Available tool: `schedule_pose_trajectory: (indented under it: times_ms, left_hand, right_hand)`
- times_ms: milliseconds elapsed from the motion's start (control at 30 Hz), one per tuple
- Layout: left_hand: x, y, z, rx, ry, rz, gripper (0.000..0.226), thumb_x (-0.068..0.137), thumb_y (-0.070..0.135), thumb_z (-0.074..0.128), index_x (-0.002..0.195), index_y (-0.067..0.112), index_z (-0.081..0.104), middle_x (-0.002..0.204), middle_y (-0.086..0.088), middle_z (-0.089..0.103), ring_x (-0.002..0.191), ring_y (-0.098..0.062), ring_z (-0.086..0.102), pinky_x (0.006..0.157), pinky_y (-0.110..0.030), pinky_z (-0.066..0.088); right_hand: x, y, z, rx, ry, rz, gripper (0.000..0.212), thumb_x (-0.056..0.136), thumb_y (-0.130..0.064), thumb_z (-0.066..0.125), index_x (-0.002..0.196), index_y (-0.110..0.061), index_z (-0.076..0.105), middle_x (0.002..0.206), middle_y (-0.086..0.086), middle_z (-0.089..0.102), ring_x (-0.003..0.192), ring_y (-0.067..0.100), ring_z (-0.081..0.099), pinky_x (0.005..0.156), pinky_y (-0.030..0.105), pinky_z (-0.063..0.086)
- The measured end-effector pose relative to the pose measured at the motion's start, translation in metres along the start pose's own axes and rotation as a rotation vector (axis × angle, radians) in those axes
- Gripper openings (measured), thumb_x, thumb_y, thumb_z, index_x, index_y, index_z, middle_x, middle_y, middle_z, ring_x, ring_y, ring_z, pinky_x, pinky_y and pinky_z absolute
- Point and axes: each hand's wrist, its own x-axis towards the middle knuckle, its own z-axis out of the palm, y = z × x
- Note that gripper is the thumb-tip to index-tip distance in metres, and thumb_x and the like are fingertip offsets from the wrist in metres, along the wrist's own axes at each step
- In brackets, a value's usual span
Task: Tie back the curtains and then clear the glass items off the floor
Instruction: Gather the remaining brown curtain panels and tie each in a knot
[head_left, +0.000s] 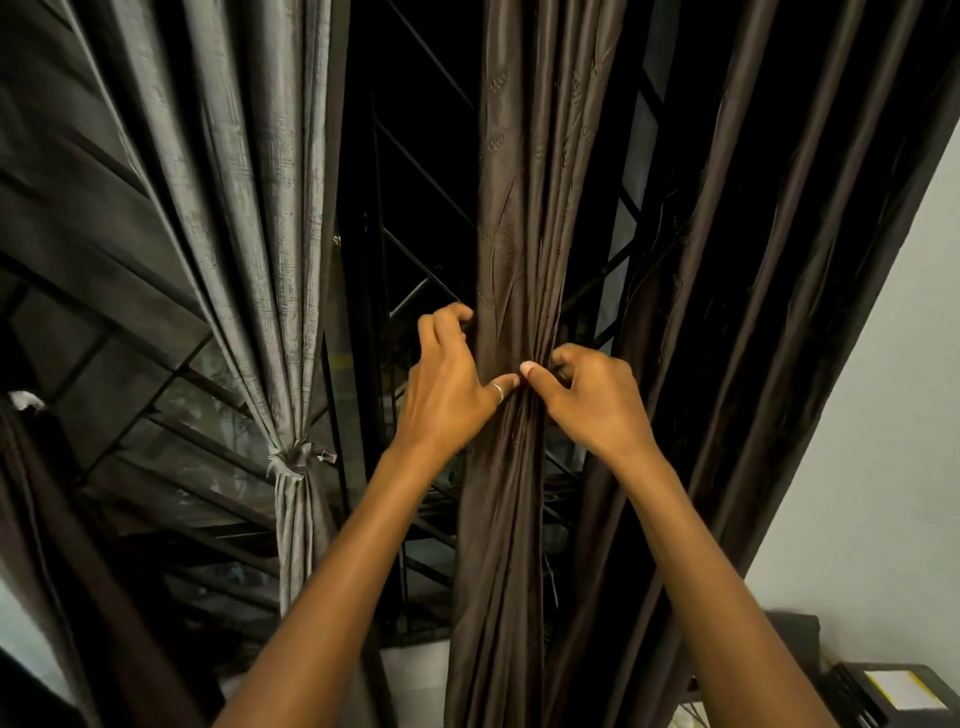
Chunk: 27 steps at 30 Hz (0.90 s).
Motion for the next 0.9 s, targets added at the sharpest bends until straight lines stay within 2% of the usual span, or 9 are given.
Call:
schedule_pose_trajectory:
  times_ms: [100,167,267,400,600,667,767,833,900]
  left_hand:
    - [-0.012,0.002,0.008,0.112,0.151,0.042,0.056,0.080,0.033,0.082,0.115,0.017,0.041,0.112,-0.001,0.042,0.069,-0.014,0.051,0.054,-0.029,0.044]
    - [-0.016,0.001,0.010,0.145,0.175,0.082,0.039,0.084,0.029,0.078,0.104,0.019,0.046,0.102,0.003,0.043,0.065,-0.011,0.048,0.051,-0.026,0.037]
    - [-0.020,0.001,0.010,0.179,0.153,0.155,0.016,0.088,0.023,0.072,0.096,0.024,0.058,0.091,0.012,0.041,0.069,-0.005,0.043,0.050,-0.018,0.027]
    - [-0.009,-0.002,0.007,0.054,0.002,0.176,0.016,0.090,0.023,0.072,0.105,0.025,0.072,0.092,0.011,0.051,0.077,-0.007,0.055,0.062,-0.026,0.048]
    - [-0.007,0.002,-0.006,-0.334,-0.213,-0.011,0.034,0.101,0.047,0.049,0.110,0.026,0.074,0.102,0.006,0.068,0.094,-0.008,0.067,0.085,-0.041,0.058]
    - [-0.008,0.001,-0.012,-0.273,-0.277,0.043,0.031,0.097,0.048,0.057,0.115,0.027,0.072,0.108,0.011,0.068,0.101,-0.002,0.064,0.089,-0.029,0.055]
    - [-0.006,-0.002,-0.016,-0.173,-0.358,0.110,0.043,0.087,0.041,0.074,0.126,0.024,0.067,0.116,0.013,0.065,0.106,0.002,0.061,0.091,-0.016,0.049]
    - [-0.005,-0.003,-0.015,-0.123,-0.344,0.156,0.040,0.087,0.030,0.076,0.125,0.021,0.067,0.113,0.010,0.066,0.101,0.001,0.061,0.088,-0.013,0.049]
    - [-0.004,-0.003,-0.015,-0.087,-0.289,0.178,0.027,0.092,0.018,0.070,0.119,0.019,0.069,0.103,0.008,0.068,0.086,0.001,0.061,0.075,-0.013,0.047]
  right_hand:
    - [-0.003,-0.002,-0.003,0.119,-0.019,0.100,0.021,0.098,-0.032,0.066,0.114,-0.019,0.070,0.069,-0.009,0.065,0.070,0.004,0.063,0.066,0.021,0.047]
    - [-0.006,-0.002,-0.003,0.298,-0.032,0.206,0.018,0.097,-0.028,0.068,0.113,-0.022,0.066,0.069,-0.007,0.066,0.068,0.005,0.065,0.067,0.023,0.053]
    - [-0.012,-0.006,-0.003,0.717,-0.083,0.399,0.014,0.097,-0.018,0.068,0.110,-0.017,0.064,0.075,-0.003,0.069,0.070,0.007,0.069,0.058,0.024,0.056]
    - [-0.018,-0.010,-0.005,1.051,-0.080,0.545,0.011,0.095,-0.010,0.069,0.106,-0.010,0.068,0.082,0.001,0.073,0.065,0.005,0.069,0.058,0.023,0.056]
    - [-0.019,-0.009,-0.004,1.130,-0.032,0.577,0.018,0.090,-0.011,0.074,0.108,-0.009,0.072,0.085,0.002,0.077,0.077,0.012,0.072,0.074,0.026,0.059]
    - [-0.019,-0.009,-0.002,1.130,-0.017,0.575,0.017,0.090,-0.011,0.074,0.107,-0.009,0.071,0.087,0.002,0.078,0.082,0.013,0.074,0.078,0.027,0.059]
    - [-0.018,-0.011,0.002,1.118,0.004,0.568,0.013,0.091,-0.011,0.073,0.104,-0.011,0.070,0.091,0.006,0.078,0.086,0.016,0.076,0.078,0.028,0.059]
    - [-0.017,-0.013,0.005,1.100,0.018,0.564,0.012,0.091,-0.012,0.073,0.103,-0.011,0.069,0.094,0.009,0.078,0.090,0.018,0.077,0.078,0.027,0.058]
    - [-0.016,-0.017,0.007,1.084,0.020,0.548,0.015,0.093,-0.011,0.072,0.107,-0.010,0.068,0.095,0.009,0.079,0.093,0.018,0.077,0.079,0.026,0.059]
